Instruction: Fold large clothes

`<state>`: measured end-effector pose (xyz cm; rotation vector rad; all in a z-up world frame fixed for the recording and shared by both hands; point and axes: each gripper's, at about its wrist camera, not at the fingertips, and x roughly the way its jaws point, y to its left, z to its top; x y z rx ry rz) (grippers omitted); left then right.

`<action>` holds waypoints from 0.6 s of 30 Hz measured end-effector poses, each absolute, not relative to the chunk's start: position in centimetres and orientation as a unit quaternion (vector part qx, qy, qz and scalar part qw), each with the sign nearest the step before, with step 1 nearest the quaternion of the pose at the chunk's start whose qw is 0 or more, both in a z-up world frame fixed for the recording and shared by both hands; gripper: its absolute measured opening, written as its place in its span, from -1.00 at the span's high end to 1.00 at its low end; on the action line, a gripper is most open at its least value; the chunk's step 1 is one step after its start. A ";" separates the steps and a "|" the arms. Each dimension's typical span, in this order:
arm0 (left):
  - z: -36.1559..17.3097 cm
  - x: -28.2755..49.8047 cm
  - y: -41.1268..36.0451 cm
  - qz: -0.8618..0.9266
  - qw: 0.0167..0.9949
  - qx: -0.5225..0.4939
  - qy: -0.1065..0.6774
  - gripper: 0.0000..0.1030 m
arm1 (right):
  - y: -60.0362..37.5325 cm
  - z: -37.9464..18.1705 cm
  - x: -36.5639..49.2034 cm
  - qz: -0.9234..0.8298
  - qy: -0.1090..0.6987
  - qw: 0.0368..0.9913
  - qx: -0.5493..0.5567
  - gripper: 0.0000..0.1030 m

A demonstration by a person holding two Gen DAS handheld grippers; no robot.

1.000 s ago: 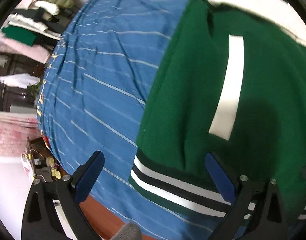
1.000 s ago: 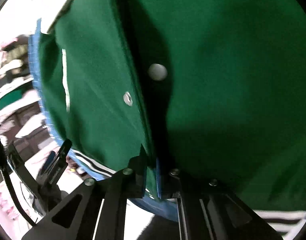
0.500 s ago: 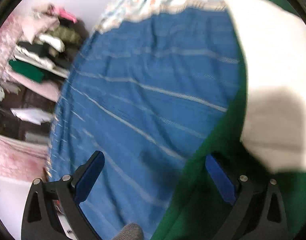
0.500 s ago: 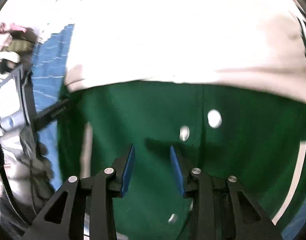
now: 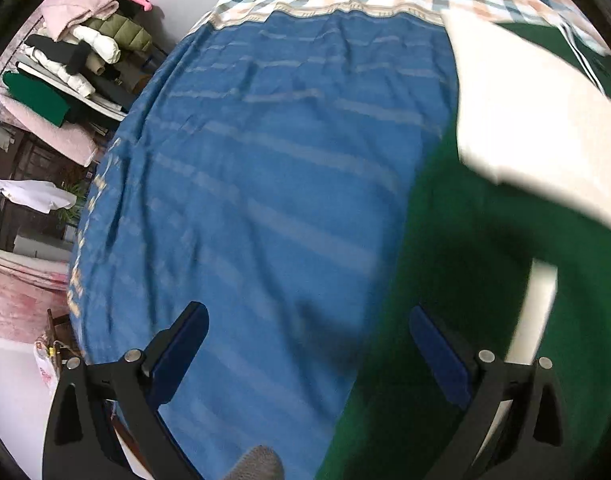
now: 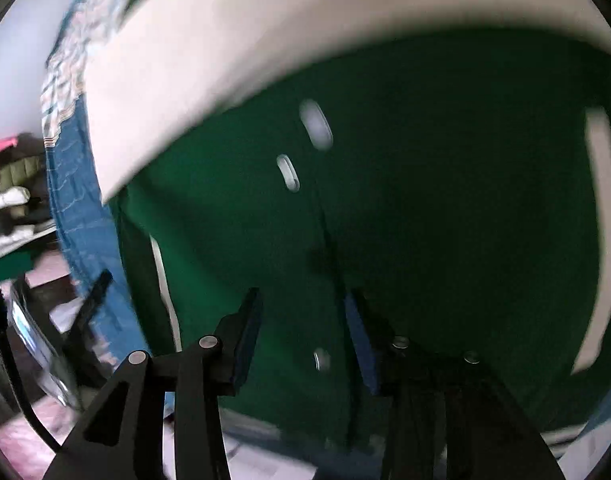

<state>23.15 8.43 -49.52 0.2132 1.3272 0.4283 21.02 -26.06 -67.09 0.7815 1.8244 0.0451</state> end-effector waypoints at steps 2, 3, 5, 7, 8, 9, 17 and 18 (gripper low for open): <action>-49.7 19.9 8.2 0.196 0.748 0.108 0.625 -1.00 | -25.2 -69.1 18.6 0.024 0.792 0.499 0.351 0.12; -50.2 19.0 8.1 0.193 0.740 0.109 0.635 -1.00 | -24.6 -69.3 17.8 0.033 0.794 0.495 0.351 0.35; -51.5 16.5 7.6 0.185 0.720 0.113 0.659 -1.00 | -23.6 -68.0 17.0 0.024 0.788 0.539 0.297 0.86; -52.5 15.4 7.5 0.183 0.712 0.118 0.667 -1.00 | -23.6 -66.6 17.0 0.003 0.778 0.569 0.268 0.87; -53.5 14.9 7.2 0.178 0.711 0.120 0.670 -1.00 | -23.8 -66.0 17.0 -0.008 0.774 0.579 0.256 0.87; -54.3 14.9 7.1 0.170 0.707 0.124 0.676 -1.00 | -23.6 -66.1 17.2 -0.003 0.779 0.580 0.238 0.87; -57.0 15.9 5.6 0.166 0.711 0.164 0.663 -1.00 | -27.2 -63.1 17.9 0.016 0.769 0.595 0.230 -0.06; -57.0 15.9 5.5 0.167 0.710 0.164 0.664 -1.00 | -28.9 -61.8 17.9 0.005 0.759 0.607 0.235 -0.12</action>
